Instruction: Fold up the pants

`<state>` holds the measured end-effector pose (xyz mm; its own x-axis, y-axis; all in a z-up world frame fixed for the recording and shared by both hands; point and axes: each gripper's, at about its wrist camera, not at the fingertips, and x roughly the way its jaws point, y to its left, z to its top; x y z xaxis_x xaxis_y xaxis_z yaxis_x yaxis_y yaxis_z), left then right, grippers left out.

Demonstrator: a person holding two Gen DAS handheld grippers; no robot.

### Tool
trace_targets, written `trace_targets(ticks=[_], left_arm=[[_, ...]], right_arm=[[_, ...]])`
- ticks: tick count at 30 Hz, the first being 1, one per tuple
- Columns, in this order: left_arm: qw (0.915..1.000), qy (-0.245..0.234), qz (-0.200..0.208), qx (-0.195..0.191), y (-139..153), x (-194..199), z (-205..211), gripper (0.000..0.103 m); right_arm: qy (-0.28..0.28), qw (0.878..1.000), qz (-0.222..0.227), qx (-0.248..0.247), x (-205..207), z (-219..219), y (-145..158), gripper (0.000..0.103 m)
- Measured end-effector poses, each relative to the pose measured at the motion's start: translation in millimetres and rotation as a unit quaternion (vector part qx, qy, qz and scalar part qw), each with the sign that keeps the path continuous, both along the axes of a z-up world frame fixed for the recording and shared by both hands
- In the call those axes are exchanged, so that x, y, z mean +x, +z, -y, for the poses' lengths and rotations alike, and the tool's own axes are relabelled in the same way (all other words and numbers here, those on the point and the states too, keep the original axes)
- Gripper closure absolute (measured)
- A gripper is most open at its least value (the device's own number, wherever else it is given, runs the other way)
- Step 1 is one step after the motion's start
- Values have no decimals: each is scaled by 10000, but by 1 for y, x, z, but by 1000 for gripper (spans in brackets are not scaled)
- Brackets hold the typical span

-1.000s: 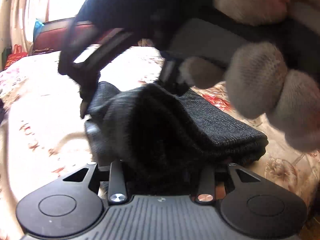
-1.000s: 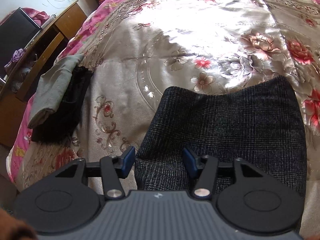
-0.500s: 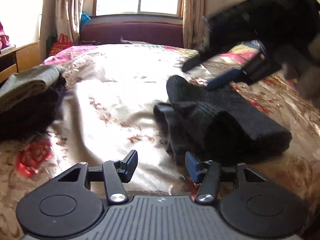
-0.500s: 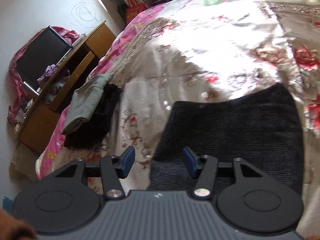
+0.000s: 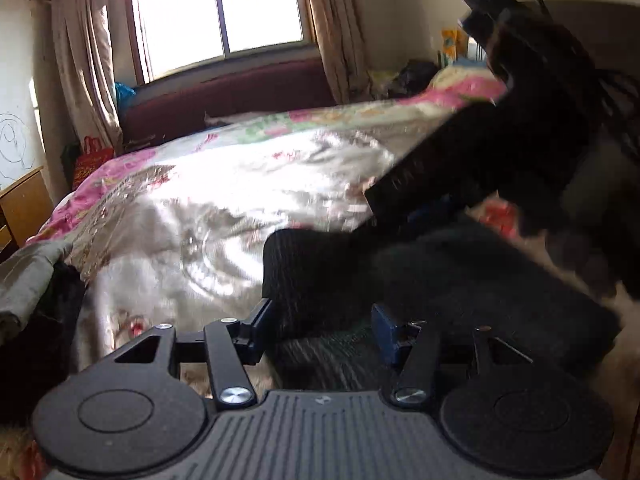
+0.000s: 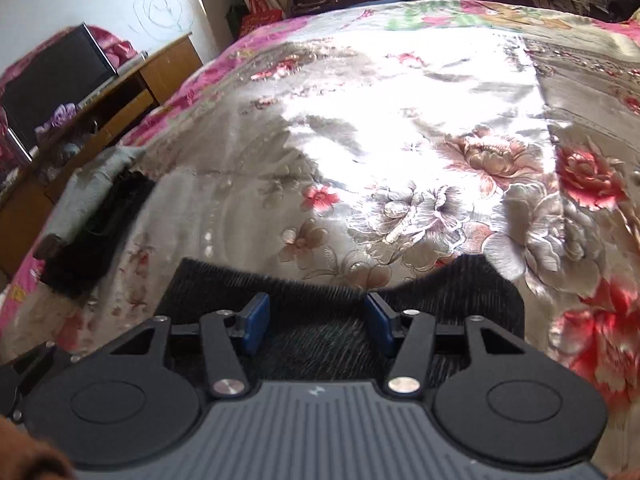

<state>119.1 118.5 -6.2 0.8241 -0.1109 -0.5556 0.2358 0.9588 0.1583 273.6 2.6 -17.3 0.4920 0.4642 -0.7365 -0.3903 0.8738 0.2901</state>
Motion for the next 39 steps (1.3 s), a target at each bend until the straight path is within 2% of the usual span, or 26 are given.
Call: trace_targets(ticks=[1,3,4,6,9,11,13,14,15,17,21,23,26,29,32,35,39], left_arm=[[10000,34,-32,24,-12,0,-3,30],[9994,156,-128,-279,-17,3,-13,26],[9986,213,-232,-424,-13,5,-16,23],[9970,337,-280,-631,1,5,-23,23],[9972,366,-10,-645,22,-9,-24,24],[9980,367,-45,-517,23,-9,-20,24],[9990,333,-272,-92,5,-8,-10,24],[9987,314,-386,-43,-7,-7,-9,24],[9984,333,-424,-150,-11,-6,-11,24],[9971,448,-542,-273,-1,-3,-14,23],[9991,307,-257,153,29,-16,-2,24],[9991,206,-265,259,30,-19,4,24],[9985,155,-434,291,21,-14,5,24],[9981,124,-602,-44,18,-7,-6,24],[9971,163,-718,-200,18,1,-11,23],[9977,90,-664,-101,19,3,-2,23],[9978,169,-623,143,14,9,15,23]], right_arm=[[-33,9999,-135,25,9,-1,-14,50],[-164,9989,-310,295,18,6,-22,53],[-220,9982,-315,450,15,13,-16,55],[-362,9962,-138,784,-3,36,4,55],[-461,9921,-19,1164,-49,75,24,50],[-443,9926,-104,1129,-75,92,18,51],[-336,9958,-212,824,-90,95,1,54],[-283,9968,-170,734,-93,94,-6,55],[-300,9968,-152,731,-93,94,-7,55],[-430,9952,-174,866,-93,97,5,52],[-627,9947,77,808,-103,116,24,47],[-808,9922,-56,948,-104,129,19,46],[-1043,9830,-506,1424,-97,143,-1,45],[-1185,9758,-850,1631,-87,148,-20,45],[-1148,9768,-802,1621,-83,144,-22,45],[-1083,9785,-766,1576,-77,137,-20,45],[-961,9851,-627,1280,-77,124,-16,45]])
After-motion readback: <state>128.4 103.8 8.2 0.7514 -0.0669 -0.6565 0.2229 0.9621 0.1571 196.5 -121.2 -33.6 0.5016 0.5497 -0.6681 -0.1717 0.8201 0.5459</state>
